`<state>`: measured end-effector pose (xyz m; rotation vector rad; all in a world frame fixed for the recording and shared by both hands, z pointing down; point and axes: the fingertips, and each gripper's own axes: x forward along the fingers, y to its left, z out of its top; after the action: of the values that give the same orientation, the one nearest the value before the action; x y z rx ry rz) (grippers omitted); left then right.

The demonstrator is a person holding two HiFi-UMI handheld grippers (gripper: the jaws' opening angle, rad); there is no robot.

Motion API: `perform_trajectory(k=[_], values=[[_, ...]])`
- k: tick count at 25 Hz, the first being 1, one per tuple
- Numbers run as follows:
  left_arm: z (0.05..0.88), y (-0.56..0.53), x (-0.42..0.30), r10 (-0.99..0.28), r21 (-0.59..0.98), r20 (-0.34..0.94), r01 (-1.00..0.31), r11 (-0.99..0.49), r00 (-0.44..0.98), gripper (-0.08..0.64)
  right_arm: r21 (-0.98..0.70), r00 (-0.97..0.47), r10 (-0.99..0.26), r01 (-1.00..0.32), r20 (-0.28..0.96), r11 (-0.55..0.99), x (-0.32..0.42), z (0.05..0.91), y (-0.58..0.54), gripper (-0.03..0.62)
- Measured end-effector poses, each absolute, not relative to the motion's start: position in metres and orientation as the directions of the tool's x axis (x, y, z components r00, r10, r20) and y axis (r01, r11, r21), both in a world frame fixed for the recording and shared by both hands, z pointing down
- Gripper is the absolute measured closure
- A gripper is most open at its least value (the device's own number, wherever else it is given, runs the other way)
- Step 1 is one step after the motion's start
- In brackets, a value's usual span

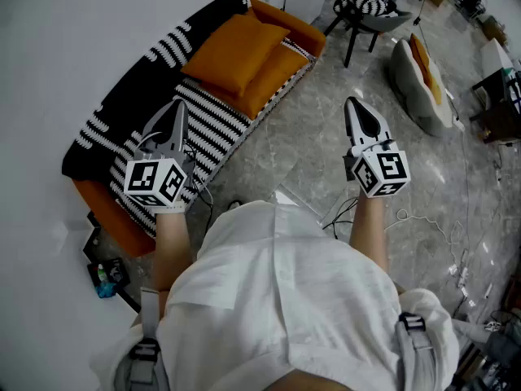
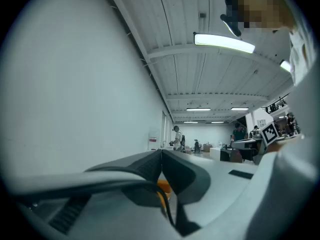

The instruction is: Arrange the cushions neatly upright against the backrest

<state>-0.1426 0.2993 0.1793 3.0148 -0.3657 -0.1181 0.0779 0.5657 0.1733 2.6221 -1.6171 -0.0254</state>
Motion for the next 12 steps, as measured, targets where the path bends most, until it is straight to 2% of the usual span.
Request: perform_trajectory(k=[12], values=[[0.187, 0.282, -0.152, -0.253, 0.126, -0.053, -0.245, -0.961, 0.966, 0.546, 0.071, 0.442, -0.896, -0.896, 0.04, -0.438, 0.07, 0.182, 0.546, 0.588]])
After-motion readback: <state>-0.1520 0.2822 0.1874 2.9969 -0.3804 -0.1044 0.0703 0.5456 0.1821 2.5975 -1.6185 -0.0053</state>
